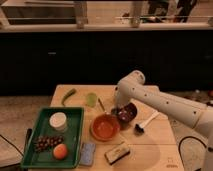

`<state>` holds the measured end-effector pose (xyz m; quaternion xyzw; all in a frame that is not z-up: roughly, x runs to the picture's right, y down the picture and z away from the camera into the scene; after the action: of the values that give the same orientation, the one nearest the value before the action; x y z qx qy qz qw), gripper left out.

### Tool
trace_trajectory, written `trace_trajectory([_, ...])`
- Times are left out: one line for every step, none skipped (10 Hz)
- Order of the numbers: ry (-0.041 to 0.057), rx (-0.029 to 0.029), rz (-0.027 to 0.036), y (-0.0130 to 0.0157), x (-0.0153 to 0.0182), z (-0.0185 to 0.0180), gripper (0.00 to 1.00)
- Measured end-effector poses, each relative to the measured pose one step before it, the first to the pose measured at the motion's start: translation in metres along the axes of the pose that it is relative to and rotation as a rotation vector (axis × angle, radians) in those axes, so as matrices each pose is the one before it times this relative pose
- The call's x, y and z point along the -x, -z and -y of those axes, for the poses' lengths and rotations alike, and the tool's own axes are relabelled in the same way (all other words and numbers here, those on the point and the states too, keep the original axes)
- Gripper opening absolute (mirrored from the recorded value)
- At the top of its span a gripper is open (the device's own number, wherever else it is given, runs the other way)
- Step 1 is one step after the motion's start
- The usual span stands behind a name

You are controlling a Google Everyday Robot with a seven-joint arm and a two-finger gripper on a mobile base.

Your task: Wipe purple bowl with towel

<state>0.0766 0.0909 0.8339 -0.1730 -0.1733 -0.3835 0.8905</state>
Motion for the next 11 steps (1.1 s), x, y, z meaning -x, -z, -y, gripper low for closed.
trace_trajectory([0.00852, 0.00149, 0.00907, -0.00117, 0.00554, -0.00411, 0.00])
trace_trajectory([0.00377, 0.00339, 0.01304, -0.00177, 0.00771, -0.00820, 0.00])
trace_trajectory([-0.00262, 0.00647, 0.01399, -0.00313, 0.00678, -0.01212, 0.00])
trace_trajectory([-0.00378, 0.00836, 0.01082, -0.00307, 0.00473, -0.01096, 0.00])
trace_trajectory([-0.00190, 0.00341, 0.00511, -0.00154, 0.00206, -0.00500, 0.00])
trace_trajectory([-0.01318, 0.00771, 0.01074, -0.00172, 0.00262, -0.01302, 0.00])
trace_trajectory([-0.01854, 0.00207, -0.00507, 0.00204, -0.00560, -0.01086, 0.00])
trace_trajectory([-0.01776, -0.00189, -0.01123, 0.00391, -0.00787, -0.00768, 0.00])
trace_trajectory([-0.02207, -0.00388, -0.01179, 0.00440, -0.00852, -0.00649, 0.00])
trace_trajectory([-0.02059, -0.00414, -0.01370, 0.00445, -0.00842, -0.00253, 0.00])
trace_trajectory([-0.00957, -0.00205, -0.00511, 0.00142, -0.00409, 0.00114, 0.00])
